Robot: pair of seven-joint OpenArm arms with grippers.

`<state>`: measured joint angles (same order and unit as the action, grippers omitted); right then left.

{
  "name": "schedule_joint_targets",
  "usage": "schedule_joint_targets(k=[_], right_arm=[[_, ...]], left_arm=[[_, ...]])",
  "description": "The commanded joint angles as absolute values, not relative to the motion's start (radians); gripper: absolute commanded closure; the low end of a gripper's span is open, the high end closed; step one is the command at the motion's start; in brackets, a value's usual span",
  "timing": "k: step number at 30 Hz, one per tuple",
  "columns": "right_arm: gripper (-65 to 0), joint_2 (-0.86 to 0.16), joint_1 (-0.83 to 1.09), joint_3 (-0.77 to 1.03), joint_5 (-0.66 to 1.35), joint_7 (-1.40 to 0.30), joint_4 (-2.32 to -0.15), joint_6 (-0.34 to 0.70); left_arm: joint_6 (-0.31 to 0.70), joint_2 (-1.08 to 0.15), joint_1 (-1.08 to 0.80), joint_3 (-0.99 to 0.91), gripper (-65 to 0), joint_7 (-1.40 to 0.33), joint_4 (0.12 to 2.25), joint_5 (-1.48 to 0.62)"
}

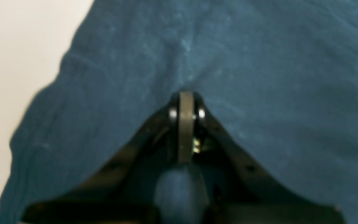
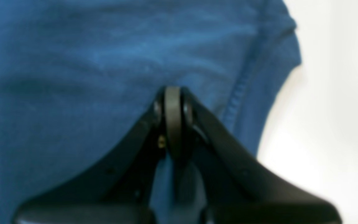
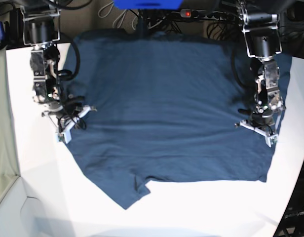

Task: Layout the t-shirt on the table in an organized manner, then fold the t-shirt properly
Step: 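Drag both grippers along the shirt sides toward the collar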

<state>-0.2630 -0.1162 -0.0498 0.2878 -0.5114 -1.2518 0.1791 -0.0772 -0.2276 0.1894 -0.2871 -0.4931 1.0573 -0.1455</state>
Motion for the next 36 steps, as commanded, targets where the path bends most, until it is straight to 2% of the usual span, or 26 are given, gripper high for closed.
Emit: schedule_joint_targets(k=[1,9,19,23,28,36], right_arm=[[0.0,-0.274,-0.148,-0.045,0.269,-0.541,-1.234,0.171],[0.0,-0.274,-0.305,-0.050,0.269,-0.522,-1.066,0.171],[0.0,-0.309,-0.426,-0.050,0.269,-0.433,-0.860,0.171],[0.0,-0.317,-0.433,-0.050,0.269,-0.412,-0.842,0.171],[0.0,-0.329,-0.444,-0.048,0.271,-0.423,-0.921,0.171],[0.0,-0.302,-0.458,-0.048,0.269,-0.420,-0.958,0.171]], left_arm=[[-0.090,-0.236,0.200,-0.289,0.0,-0.527,1.041,-0.134],[-0.090,-0.229,0.254,-0.285,0.0,-0.449,0.920,-0.127],[-0.090,-0.223,0.470,-0.285,0.0,-0.415,0.704,-0.127],[-0.090,-0.202,0.519,-0.283,0.0,-0.372,0.665,-0.127],[-0.090,-0.182,0.519,-0.288,0.0,-0.481,0.811,-0.136],[-0.096,-0.188,0.283,-0.291,0.0,-0.670,1.247,-0.136]])
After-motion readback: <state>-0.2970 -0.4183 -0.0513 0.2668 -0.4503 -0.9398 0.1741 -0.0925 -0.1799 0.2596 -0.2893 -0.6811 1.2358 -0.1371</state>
